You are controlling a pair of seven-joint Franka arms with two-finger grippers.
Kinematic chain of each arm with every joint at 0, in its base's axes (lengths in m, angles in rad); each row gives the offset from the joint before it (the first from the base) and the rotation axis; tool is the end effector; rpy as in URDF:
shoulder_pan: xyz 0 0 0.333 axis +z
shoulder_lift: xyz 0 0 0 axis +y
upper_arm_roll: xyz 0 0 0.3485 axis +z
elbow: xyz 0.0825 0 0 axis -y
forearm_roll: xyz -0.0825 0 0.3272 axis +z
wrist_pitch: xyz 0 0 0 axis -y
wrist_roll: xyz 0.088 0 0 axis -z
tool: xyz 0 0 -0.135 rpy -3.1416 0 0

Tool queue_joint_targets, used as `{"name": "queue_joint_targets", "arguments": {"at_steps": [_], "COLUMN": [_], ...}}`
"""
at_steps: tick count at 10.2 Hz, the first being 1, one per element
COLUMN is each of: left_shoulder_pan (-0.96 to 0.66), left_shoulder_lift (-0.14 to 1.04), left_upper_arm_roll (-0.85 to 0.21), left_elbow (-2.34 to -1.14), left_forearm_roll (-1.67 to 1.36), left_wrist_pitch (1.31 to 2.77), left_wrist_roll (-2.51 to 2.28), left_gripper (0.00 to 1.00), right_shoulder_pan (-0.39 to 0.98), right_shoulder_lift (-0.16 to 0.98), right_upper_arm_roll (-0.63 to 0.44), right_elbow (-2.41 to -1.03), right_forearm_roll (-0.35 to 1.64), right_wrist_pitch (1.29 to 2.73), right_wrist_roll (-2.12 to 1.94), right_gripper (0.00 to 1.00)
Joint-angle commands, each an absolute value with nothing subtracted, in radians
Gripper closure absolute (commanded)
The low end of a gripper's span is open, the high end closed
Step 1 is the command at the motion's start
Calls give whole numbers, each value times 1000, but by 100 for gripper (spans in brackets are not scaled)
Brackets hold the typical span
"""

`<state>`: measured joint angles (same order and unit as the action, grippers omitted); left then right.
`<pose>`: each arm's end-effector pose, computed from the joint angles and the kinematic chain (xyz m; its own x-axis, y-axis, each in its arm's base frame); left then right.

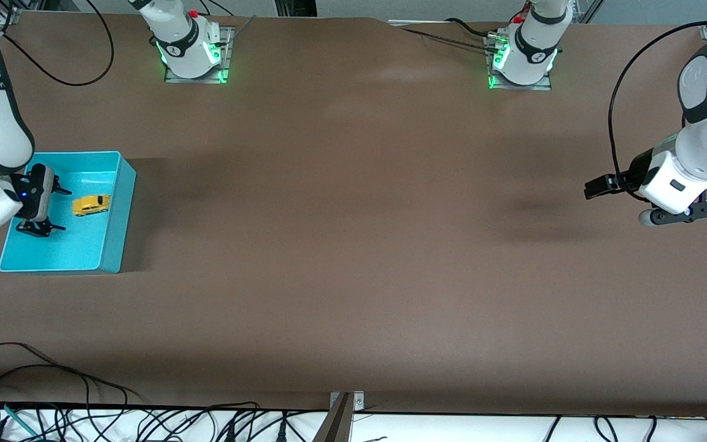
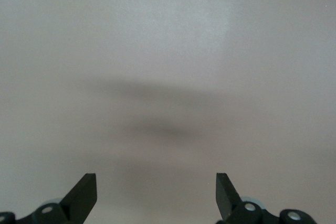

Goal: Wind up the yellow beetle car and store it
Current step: 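Open the right gripper to release the car inside the bin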

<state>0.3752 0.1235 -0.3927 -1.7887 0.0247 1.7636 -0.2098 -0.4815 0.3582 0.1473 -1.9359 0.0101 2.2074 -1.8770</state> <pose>0.5264 0.0027 0.4950 0.9731 0.1828 -0.1404 0.1838 -0.9829 -0.0056 0.5419 -0.1933 0.3357 0.0438 0.9957 0.0814 0.9973 -0.0388 -0.0616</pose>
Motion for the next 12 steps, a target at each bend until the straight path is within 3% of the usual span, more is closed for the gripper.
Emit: {"name": "queue_joint_targets", "arguments": {"at_steps": [1,7,12], "left_shoulder_pan": [383,383,383], "left_shoulder_lift": [114,114,114], "left_upper_arm_roll": [-393,-393,-393], "left_elbow": [-1792,-1793,-1793], "left_forearm_roll": [-3,-3,-3], "left_wrist_pitch": [1755,1755,1755], "left_wrist_roll": [-179,-175,-175], "left_gripper": [0,0,0], "right_shoulder_pan": [-416,-209,-121], "right_shoulder_lift": [241,-39,-150], "right_upper_arm_roll": [150,150,150], "right_elbow": [-1965,-1997,-1997], "right_forearm_roll": [26,25,104], "right_wrist_pitch": [2177,1932,1853], "right_wrist_roll": [-1675,-756,-288], "right_gripper": [0,0,0]}}
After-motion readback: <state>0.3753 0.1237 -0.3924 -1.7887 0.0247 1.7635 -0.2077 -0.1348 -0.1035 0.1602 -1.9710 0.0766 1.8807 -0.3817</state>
